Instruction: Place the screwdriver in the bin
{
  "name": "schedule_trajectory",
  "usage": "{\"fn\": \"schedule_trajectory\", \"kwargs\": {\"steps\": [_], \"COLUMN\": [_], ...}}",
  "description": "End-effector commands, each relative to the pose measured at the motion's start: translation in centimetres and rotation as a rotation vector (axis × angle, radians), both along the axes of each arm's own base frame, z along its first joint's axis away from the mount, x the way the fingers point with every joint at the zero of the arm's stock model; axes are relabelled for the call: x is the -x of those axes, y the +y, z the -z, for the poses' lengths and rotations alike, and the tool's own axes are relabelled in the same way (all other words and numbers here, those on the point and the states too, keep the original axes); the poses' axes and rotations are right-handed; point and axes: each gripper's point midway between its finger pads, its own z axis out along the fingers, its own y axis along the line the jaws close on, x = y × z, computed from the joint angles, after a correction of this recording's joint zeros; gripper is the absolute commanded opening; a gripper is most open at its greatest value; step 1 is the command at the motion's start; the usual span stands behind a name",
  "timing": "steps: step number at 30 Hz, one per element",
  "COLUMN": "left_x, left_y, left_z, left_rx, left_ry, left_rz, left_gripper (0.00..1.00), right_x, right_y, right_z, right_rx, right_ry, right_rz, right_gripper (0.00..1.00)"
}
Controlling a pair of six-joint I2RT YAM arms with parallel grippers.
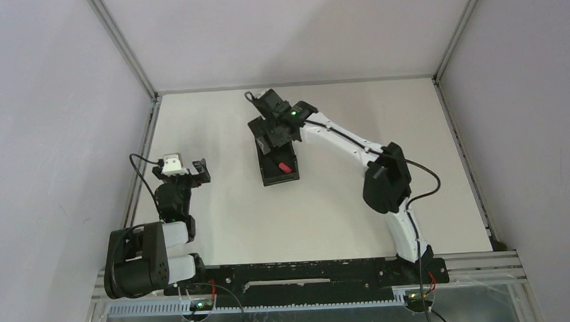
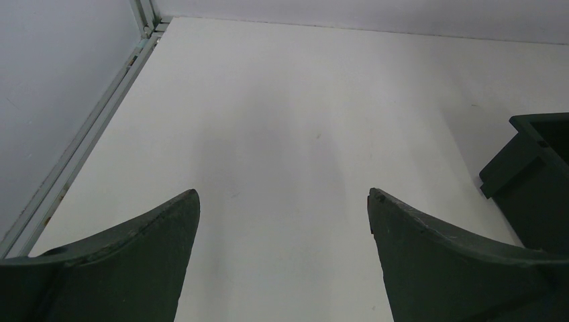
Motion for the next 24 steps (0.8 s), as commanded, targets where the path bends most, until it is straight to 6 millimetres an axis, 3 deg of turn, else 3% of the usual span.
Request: {"fn": "schedule_trajectory", "kwargs": {"steps": [1, 6, 12, 15, 16, 17, 19, 24], "left_x": [-0.6, -0.7, -0.6, -0.6, -0.6, -0.6, -0.6, -0.6], "left_y": [0.1, 0.1, 0.1, 0.1, 0.1, 0.1, 0.1, 0.1], "left_z": [-1.9, -1.9, -1.9, -1.9, -1.9, -1.9, -1.9, -1.9], "left_rx": [-0.030, -0.029, -0.029, -0.029, -0.029, -0.029, -0.030, -0.029], "left_ry": [-0.054, -0.055, -0.054, -0.054, -0.054, -0.054, -0.054, -0.054], "left_rz": [-0.003, -0.002, -0.003, -0.002, -0.002, -0.002, -0.002, -0.002], "left_gripper": [1.00, 1.00, 1.00, 1.00, 1.00, 1.00, 1.00, 1.00], "right_x": [0.5, 1.6, 1.3, 1.9, 2.4, 2.5, 3.6, 5.8], "right_y": [-0.4, -3.3, -10.9, -15.1, -16.6, -17.9, -20.6, -25.0], "right_z": [-11.5, -15.0, -14.9, -13.6, -11.9, -12.2, -10.2, -6.0], "right_rx": [-0.182, -0.275, -0.360, -0.425, -0.430, -0.443, -0.425, -0.359], "right_ry": [-0.206, -0.268, -0.312, -0.323, -0.301, -0.319, -0.319, -0.357], "right_rz": [-0.009, -0.006, 0.153, 0.245, 0.283, 0.313, 0.376, 0.493], "right_gripper": [1.00, 1.00, 1.00, 1.00, 1.00, 1.00, 1.00, 1.00]}}
